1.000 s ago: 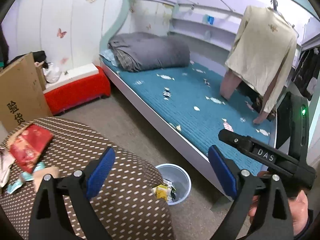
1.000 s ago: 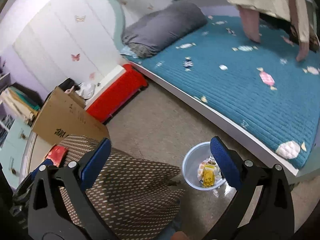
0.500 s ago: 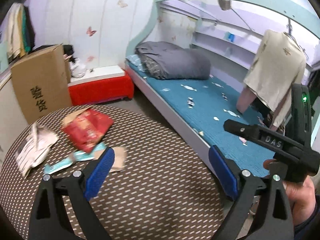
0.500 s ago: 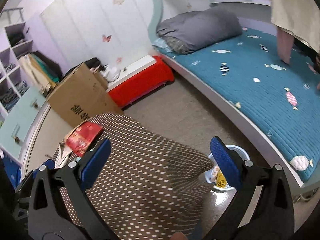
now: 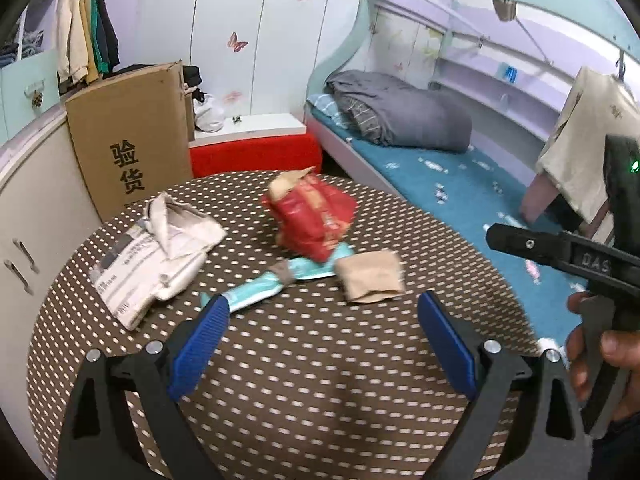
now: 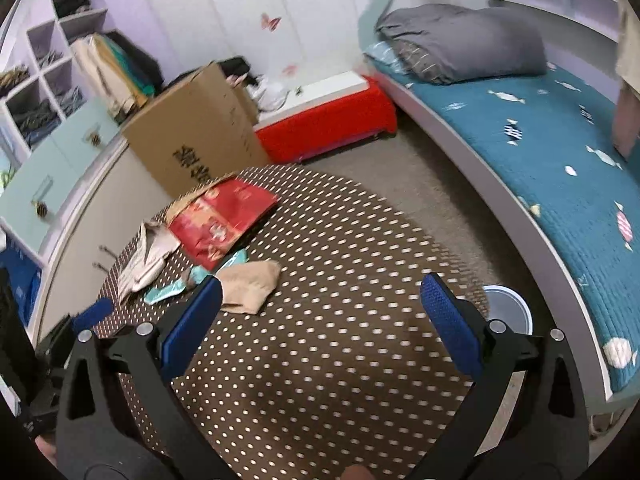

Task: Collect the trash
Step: 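Move both tools back over the table, then grasp the teal strip with the left tool while the right tool grasps the beige cloth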

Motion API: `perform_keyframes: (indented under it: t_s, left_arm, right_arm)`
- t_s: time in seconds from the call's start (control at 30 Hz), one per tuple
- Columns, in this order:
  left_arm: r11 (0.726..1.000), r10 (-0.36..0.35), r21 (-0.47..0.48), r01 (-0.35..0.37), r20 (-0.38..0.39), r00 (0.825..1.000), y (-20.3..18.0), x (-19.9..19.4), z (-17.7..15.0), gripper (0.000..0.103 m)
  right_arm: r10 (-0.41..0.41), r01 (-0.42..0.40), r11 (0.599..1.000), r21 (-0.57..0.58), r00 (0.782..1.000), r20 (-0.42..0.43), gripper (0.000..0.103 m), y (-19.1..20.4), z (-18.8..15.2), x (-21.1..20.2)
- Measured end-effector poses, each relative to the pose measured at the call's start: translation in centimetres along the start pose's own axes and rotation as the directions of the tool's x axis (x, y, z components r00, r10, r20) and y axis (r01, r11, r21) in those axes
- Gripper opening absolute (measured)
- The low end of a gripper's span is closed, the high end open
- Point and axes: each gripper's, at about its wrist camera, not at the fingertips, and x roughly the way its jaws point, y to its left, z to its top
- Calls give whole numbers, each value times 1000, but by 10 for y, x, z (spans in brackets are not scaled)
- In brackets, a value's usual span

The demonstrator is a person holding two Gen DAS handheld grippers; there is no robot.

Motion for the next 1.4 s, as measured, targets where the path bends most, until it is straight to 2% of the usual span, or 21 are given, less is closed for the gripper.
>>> perform_keyframes:
  t_s: [0.13,0.4,0.47,0.53,0.57,0.63,0.67,0.7,0.77,0.8,0.83,0.87,0.9,0.97,1.07,1.2,1.27,1.4]
  left_arm:
    - [996,44,82,-42,-20,999,7,18,2,93]
    - [973,87,220,-65,-91,992,14,68,11,92]
    - [973,74,228,-48,-109,991,17,78,13,85]
    - [971,62,236,-27,-142,988,20,88,14,68]
    - [971,51,238,-12,-158,986,21,93,13,63]
    - [975,15,220,20,-158,987,24,96,13,58]
    - [977,0,208,33,-159,987,25,96,13,49]
    - [978,2,207,31,-157,988,25,95,13,46]
    - [979,0,202,32,-156,988,25,95,12,31]
    - [980,0,198,31,-156,988,26,94,11,30]
    - [980,0,196,31,-156,988,26,94,11,29]
    - [981,-3,193,33,-155,988,26,93,9,28]
    - [981,-2,192,32,-154,988,26,91,8,27]
    - [981,-4,192,33,-152,988,26,89,5,26]
    - [981,0,191,30,-153,988,24,88,3,26]
    - [981,18,193,13,-153,988,19,87,2,27]
    - [985,-14,165,41,-163,986,18,86,2,22]
    - [990,-56,117,77,-175,983,15,76,-6,21]
  right_arm:
    - [12,-12,1000,-23,1000,-26,97,12,-2,14]
    - [12,-15,999,-47,999,-52,97,17,0,30]
    - [16,-20,998,-59,998,-64,97,21,0,37]
    - [22,-28,997,-74,997,-78,97,26,0,45]
    - [24,-31,996,-88,996,-88,97,30,0,51]
    - [29,-41,993,-110,994,-107,97,38,0,62]
    - [28,-41,992,-119,993,-113,97,42,-1,67]
    - [26,-43,990,-132,992,-123,97,47,-2,74]
    - [25,-45,987,-154,991,-129,97,56,-3,84]
    - [21,-43,985,-164,991,-131,97,59,-4,88]
    - [17,-42,982,-182,990,-138,93,64,-5,93]
    - [11,-40,980,-197,989,-148,82,67,-7,99]
    - [-1,-27,977,-210,991,-133,80,69,-8,99]
    - [-16,-13,970,-242,993,-120,59,73,-9,100]
    - [11,-40,971,-234,992,-123,53,70,-10,95]
    - [41,-62,976,-210,994,-106,50,56,-16,76]
    - [53,-71,980,-188,994,-96,49,47,-17,65]
    - [61,-71,985,-159,996,-68,49,32,-17,40]
